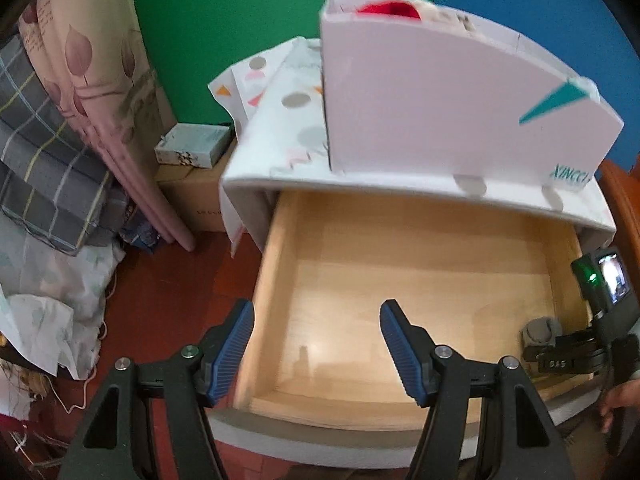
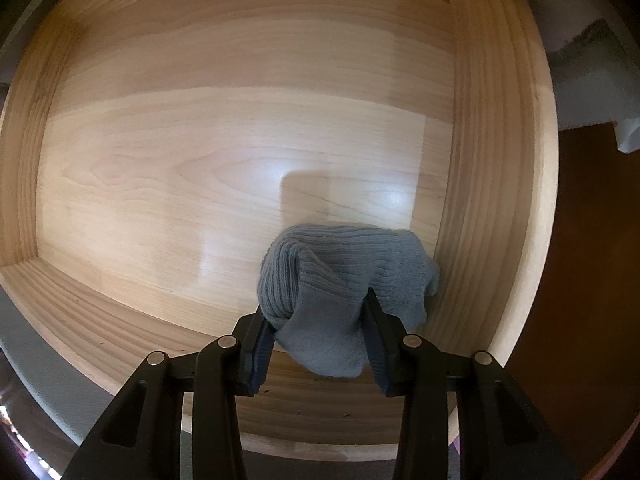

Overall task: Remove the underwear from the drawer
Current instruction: 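Move the empty left gripper back over the drawer, then lift the grey sock with the right gripper and carry it over the box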

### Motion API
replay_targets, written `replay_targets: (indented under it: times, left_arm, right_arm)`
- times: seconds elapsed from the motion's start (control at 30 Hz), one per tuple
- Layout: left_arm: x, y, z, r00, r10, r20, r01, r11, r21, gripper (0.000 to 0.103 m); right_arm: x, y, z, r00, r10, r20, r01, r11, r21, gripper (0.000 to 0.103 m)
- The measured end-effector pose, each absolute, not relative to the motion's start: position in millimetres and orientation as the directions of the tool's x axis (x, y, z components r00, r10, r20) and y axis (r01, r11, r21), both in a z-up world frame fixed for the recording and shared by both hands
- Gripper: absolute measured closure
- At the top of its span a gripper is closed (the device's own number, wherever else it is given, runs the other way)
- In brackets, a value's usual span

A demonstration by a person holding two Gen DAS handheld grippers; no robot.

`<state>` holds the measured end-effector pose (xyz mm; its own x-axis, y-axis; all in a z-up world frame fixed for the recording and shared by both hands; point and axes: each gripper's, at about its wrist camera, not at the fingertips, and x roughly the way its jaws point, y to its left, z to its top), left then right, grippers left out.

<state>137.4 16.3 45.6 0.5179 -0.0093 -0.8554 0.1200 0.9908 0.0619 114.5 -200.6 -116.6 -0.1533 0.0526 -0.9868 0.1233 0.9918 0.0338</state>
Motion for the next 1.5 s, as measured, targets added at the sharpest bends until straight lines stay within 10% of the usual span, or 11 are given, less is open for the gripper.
replay_targets:
  times: [1.5]
  left_arm:
    - [134, 15, 21, 0.511, -0.046, -0.858, 0.107, 0.994, 0.011, 0.036]
  right_arm:
    - [94, -236, 41, 0.211, 0.107, -0.972, 0.099, 0.987, 0.130, 0.069]
